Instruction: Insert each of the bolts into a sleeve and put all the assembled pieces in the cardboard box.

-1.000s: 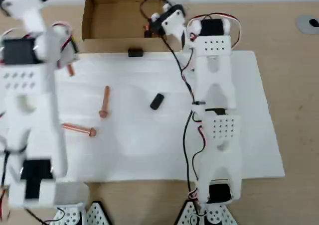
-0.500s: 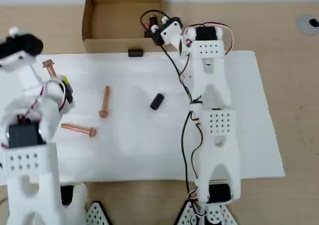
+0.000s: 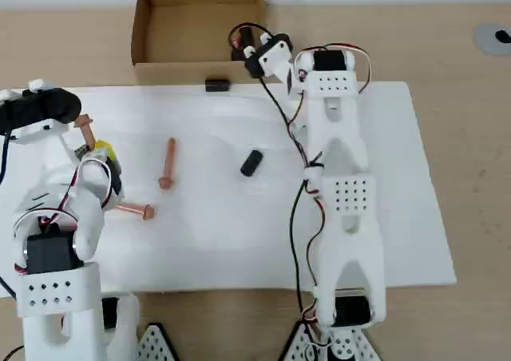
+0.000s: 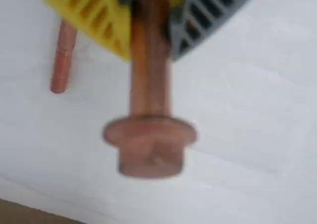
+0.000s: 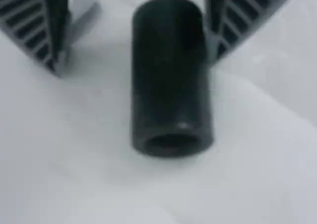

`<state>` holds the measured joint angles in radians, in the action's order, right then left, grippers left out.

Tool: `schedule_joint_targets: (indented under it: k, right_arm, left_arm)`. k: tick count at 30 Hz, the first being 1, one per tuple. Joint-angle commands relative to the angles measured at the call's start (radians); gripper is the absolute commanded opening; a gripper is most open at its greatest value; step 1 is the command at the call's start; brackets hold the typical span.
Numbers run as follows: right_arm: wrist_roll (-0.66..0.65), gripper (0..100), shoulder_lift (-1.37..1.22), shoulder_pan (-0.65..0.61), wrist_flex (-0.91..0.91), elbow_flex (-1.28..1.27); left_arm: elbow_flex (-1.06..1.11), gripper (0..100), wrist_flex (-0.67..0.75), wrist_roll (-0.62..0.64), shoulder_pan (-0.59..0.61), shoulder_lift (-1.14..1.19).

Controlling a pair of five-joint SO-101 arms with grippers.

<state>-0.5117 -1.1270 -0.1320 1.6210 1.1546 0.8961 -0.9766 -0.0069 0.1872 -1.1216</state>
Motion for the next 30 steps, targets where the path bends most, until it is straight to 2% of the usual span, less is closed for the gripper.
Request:
schedule_joint_targets:
  k: [1,5,12,22,30]
  right_arm:
    - [-0.058,22.7,-0.013,0.002,0.032,-0.004]
    - [-0.120,21.1,-0.015,-0.051,0.089,0.022]
    - [-0.180,0.9,-0.018,-0.130,0.103,0.097]
    - [-0.172,1.0,-0.013,-0.130,0.166,0.278]
    - [-0.031,1.0,0.124,-0.134,0.167,0.515]
  left_arm:
    - [-0.006,1,0.025,-0.006,0.012,-0.024]
    - [-0.005,1,0.020,-0.006,0.012,-0.024]
    - [-0.009,1,0.003,-0.006,0.014,-0.024]
    - [-0.014,1,-0.051,-0.002,0.014,-0.025]
    - [-0.049,1,-0.051,0.000,0.003,-0.025]
